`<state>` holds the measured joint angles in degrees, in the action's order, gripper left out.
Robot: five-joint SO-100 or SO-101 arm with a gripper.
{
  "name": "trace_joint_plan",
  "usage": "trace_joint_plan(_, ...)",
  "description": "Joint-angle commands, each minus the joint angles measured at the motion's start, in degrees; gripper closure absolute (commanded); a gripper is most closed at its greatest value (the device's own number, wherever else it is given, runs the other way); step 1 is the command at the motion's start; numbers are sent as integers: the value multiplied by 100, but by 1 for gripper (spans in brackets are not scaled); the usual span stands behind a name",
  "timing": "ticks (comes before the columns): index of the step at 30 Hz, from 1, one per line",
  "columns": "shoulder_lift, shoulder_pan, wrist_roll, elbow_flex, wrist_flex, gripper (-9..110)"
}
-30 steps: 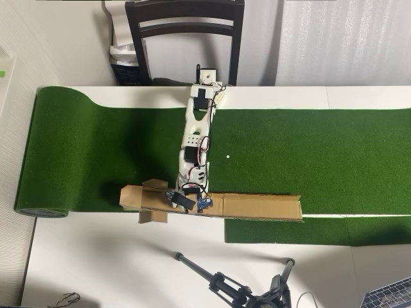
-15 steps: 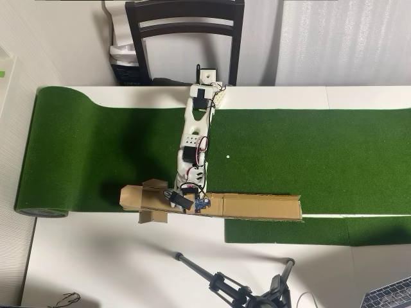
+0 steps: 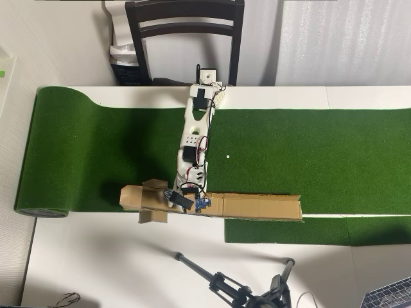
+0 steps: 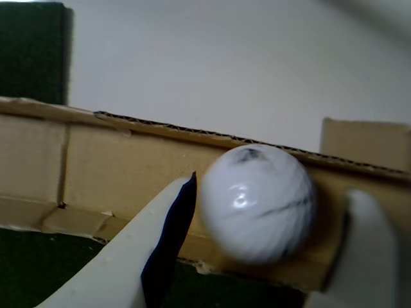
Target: Pick up the golf ball and place it on the gray mark at the back.
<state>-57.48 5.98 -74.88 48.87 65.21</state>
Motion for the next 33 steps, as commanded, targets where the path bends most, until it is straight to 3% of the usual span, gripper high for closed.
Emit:
trace_joint_plan(1,-281,44,132,-536,-88,55)
trace_joint_plan(16,-387,62,738,-606,62,48)
trace_joint_plan(33,-782,220,809,-554,501,48)
